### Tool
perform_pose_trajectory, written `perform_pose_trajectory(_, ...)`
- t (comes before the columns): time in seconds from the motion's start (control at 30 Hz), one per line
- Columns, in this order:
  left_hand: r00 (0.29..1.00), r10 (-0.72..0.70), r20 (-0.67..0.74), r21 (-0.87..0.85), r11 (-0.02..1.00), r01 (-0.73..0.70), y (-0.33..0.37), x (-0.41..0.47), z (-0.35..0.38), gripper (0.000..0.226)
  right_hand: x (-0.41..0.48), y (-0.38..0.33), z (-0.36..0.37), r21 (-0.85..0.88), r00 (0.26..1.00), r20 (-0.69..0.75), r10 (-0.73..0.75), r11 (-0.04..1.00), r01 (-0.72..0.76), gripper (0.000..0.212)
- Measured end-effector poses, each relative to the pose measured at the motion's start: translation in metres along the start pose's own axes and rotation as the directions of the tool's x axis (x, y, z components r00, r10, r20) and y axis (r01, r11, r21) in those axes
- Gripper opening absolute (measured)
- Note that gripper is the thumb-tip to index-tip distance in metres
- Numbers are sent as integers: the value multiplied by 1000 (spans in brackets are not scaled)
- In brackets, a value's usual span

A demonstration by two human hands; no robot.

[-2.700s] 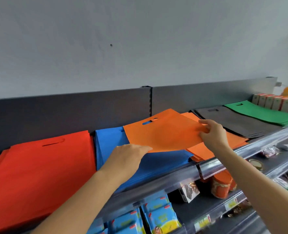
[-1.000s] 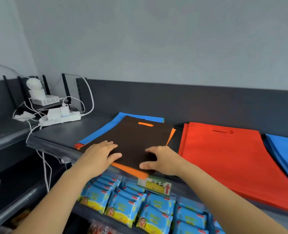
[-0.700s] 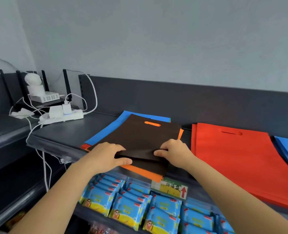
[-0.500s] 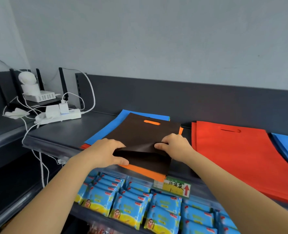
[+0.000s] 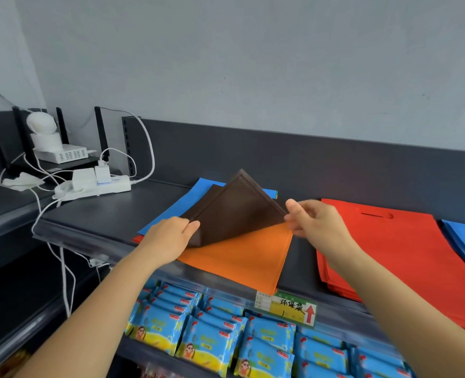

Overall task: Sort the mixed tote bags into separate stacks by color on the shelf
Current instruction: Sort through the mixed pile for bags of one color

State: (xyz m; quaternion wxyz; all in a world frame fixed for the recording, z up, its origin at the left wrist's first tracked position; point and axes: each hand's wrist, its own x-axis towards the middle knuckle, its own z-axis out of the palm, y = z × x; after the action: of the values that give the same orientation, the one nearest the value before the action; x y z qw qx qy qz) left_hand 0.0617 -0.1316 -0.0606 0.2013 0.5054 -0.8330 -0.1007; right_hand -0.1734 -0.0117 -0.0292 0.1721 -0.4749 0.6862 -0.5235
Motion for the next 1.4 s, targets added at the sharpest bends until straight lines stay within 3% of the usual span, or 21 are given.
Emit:
perform_pose_trajectory(0.03, 1000, 13, -18, 8, 1000, -13, 0, -1, 1, 47, 1, 0, 4, 150, 984, 64, 169, 973, -177, 43)
perform_pose_trajectory(0.1, 994, 92, -65, 72, 994, -87, 0, -8, 4, 46, 3, 0, 9, 381, 858, 278, 432, 770, -511, 55)
perform_pose_trajectory(0.17, 973, 211, -89, 181, 964, -193, -2, -16, 8, 47, 5, 1, 13, 469, 768, 395, 504, 609, -640, 55)
perform_pose_trajectory(0.23, 961, 271, -51, 220, 942, -254, -4, -24, 9, 65, 10, 6, 17, 471, 784, 374, 496, 626, -621, 38)
perform_pose_trajectory(0.33, 965, 252, 69, 122, 958, -259, -7, -25, 8, 85, 11, 12, 23, 310, 837, 268, 476, 780, -543, 30)
perform_pose_trajectory(0.43, 989, 145, 0, -164, 976, -143, 1, -18, 0, 72, 10, 15, 16, 193, 939, 150, 311, 922, -336, 45)
perform_pose_trajectory(0.53, 998, 46, -43, -166, 985, -52, 10, 1, 1, 59, 6, 13, -5, 146, 994, 61, 92, 984, -100, 55)
perform_pose_trajectory(0.63, 1000, -23, 21, -278, 960, 28, 27, 20, 13, 63, 0, 14, -43, 166, 999, -45, 6, 986, 2, 55)
perform_pose_trajectory(0.73, 997, 46, 62, -574, 819, -2, 66, 28, 27, 39, -7, 23, -91, 243, 991, -124, 43, 970, -11, 51)
perform_pose_trajectory(0.8, 993, 89, 72, -686, 728, -16, 101, 27, 36, 35, -12, 35, -125, 242, 981, -177, 80, 970, -35, 51)
perform_pose_trajectory(0.97, 972, 205, -113, -582, 780, -232, 212, 13, 60, 53, -32, 77, -215, 3, 952, -297, 77, 997, -80, 54)
perform_pose_trajectory(1.1, 927, 332, -174, -531, 761, -372, 320, -16, 88, 53, -56, 112, -304, -118, 936, -336, 103, 982, -151, 58)
perform_pose_trajectory(1.23, 911, 372, -177, -554, 727, -405, 427, -39, 122, 52, -81, 144, -407, -190, 917, -389, 86, 967, -171, 54)
perform_pose_trajectory(1.4, 913, 361, -190, -643, 657, -394, 552, -66, 163, 52, -109, 190, -527, -179, 867, -461, 189, 937, -299, 41)
